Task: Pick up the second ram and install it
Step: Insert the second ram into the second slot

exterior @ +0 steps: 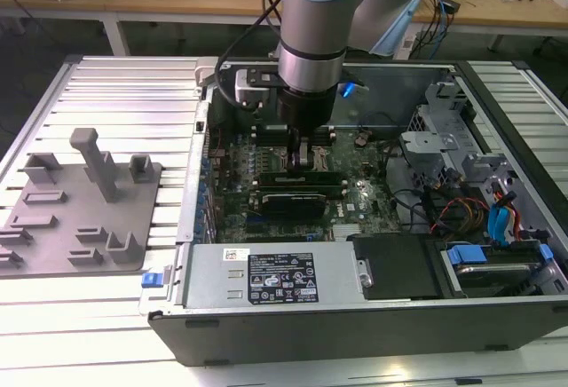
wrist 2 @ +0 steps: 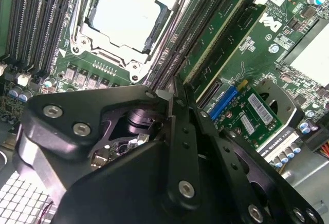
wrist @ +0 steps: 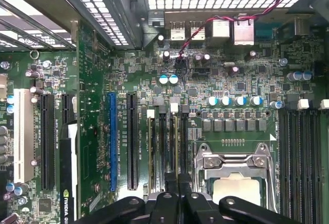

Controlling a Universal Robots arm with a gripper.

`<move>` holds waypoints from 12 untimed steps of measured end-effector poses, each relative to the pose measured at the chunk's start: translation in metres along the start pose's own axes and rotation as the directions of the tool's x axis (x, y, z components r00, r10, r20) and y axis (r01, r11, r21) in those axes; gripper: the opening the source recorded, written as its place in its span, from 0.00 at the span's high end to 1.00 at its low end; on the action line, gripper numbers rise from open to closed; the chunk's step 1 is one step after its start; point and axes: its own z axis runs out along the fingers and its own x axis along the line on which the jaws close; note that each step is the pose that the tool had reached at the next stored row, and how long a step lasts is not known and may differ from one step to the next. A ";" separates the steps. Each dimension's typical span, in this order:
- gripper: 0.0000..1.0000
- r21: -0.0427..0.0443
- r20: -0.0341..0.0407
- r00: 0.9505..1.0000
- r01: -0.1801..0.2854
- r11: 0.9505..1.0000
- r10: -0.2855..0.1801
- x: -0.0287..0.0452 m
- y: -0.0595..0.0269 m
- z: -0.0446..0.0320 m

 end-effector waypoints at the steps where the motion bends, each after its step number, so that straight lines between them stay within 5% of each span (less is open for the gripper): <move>1: 0.91 0.000 0.000 1.000 0.000 1.000 0.000 0.0000 0.0001 0.0015; 12: 0.91 0.000 0.000 1.000 0.000 1.000 0.000 -0.0001 -0.0001 0.0081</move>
